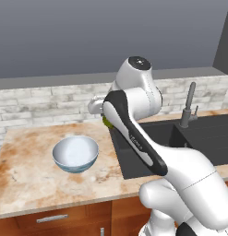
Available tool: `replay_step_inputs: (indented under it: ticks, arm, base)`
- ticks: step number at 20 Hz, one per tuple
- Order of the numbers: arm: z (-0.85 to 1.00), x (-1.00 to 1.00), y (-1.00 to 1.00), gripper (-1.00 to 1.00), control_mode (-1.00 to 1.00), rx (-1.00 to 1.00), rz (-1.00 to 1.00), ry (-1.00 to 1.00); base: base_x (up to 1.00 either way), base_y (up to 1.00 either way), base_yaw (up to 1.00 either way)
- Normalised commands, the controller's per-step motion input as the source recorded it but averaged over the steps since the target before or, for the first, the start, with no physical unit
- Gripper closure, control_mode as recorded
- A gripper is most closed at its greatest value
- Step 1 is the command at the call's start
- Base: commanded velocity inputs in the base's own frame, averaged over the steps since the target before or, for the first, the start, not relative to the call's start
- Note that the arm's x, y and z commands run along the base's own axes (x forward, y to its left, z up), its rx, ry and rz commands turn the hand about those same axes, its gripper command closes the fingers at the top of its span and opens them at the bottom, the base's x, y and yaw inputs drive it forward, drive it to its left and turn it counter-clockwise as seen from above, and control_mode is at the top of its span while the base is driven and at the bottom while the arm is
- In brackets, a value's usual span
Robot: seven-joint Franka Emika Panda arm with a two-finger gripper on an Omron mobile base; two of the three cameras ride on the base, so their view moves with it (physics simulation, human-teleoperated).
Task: Pick the limes from the cabinet and place them in one bowl. Pick the pear from the sink and place it in the other bowl.
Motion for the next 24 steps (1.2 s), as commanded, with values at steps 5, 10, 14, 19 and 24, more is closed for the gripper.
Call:
replay_step_inputs:
  ticks: [5,10,14,19,24]
  arm:
    - [-0.02,0.05,0.42,1.0,-1.0,0.02,0.04,0.08]
    - [-0.2,0.24,0.33,1.0,-1.0,0.0,0.01,0.0]
    - [-0.38,0.14,0.22,1.0,-1.0,0.0,0.0,0.0]
    - [-0.41,0.01,0.14,1.0,-1.0,0.0,0.0,0.0]
    - [-0.45,0.01,0.06,1.0,-1.0,0.0,0.0,0.0]
  base:
    - [0.0,0.0,0.0]
    - [0.0,0.0,0.0]
    - [0.0,0.0,0.0]
    - [0.0,0.0,0.0]
    - [0.0,0.0,0.0]
